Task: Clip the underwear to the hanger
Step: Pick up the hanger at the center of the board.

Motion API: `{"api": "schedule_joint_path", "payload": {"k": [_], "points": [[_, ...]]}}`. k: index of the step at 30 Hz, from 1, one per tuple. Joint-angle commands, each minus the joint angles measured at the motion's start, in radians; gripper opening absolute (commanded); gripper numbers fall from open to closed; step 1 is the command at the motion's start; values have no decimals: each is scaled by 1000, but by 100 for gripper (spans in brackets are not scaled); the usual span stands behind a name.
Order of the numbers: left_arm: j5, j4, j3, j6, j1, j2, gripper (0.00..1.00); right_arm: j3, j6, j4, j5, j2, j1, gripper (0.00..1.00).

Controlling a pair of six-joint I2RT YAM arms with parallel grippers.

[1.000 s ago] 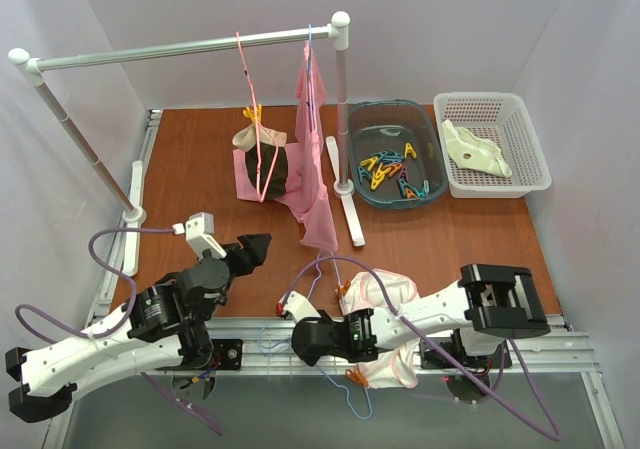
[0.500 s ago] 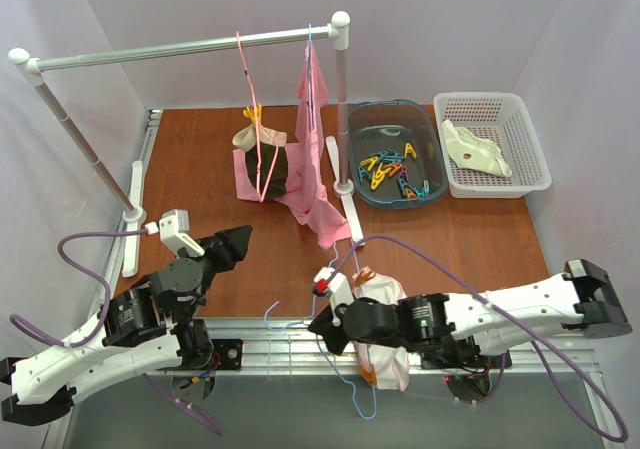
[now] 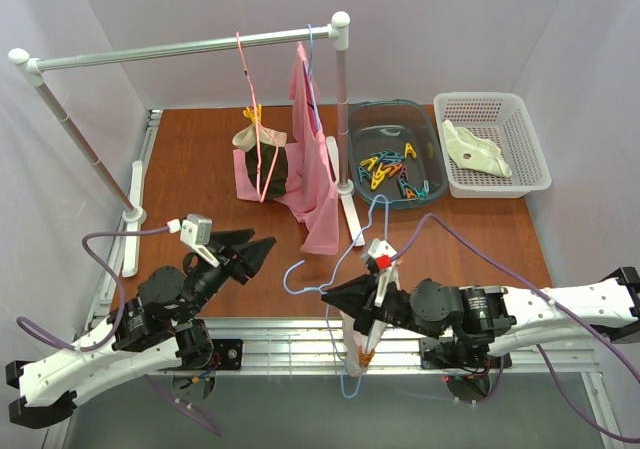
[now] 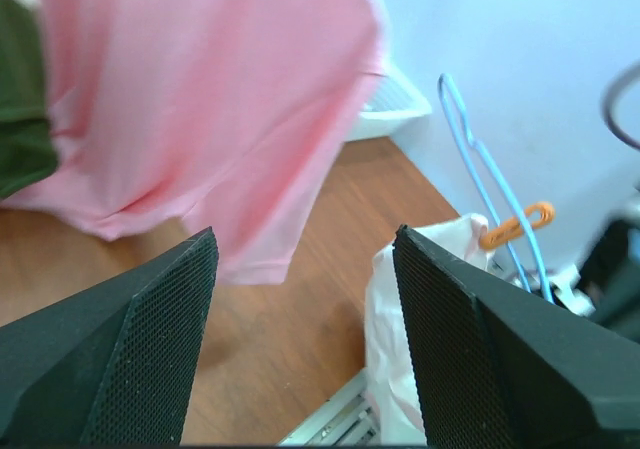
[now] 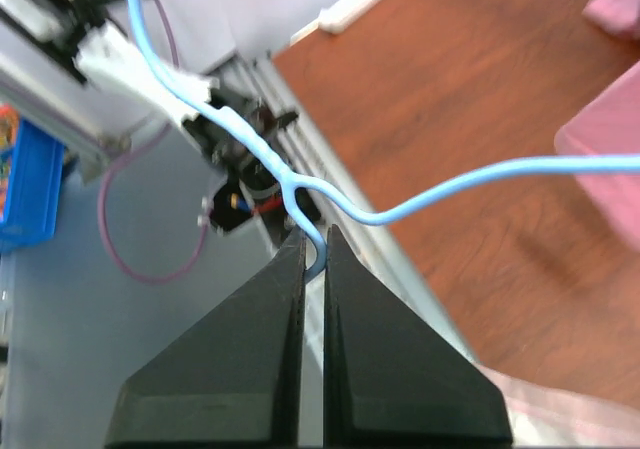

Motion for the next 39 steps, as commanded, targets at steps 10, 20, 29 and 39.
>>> {"api": "schedule_joint_path", "payload": {"k": [10,20,29,39], "points": [[490,454,-128,129,3,136,60,24,-184,282,257,-83,6,1],[748,735,-226,86,0,148,60,24,-205,307,286,-60,4,1],[753,735,-208,86,-27,275,60,4,-199,314,273,-86,4,1],[556,658,-139,148,-165,393,50,-2,-199,316,264,-87,3,1]]}}
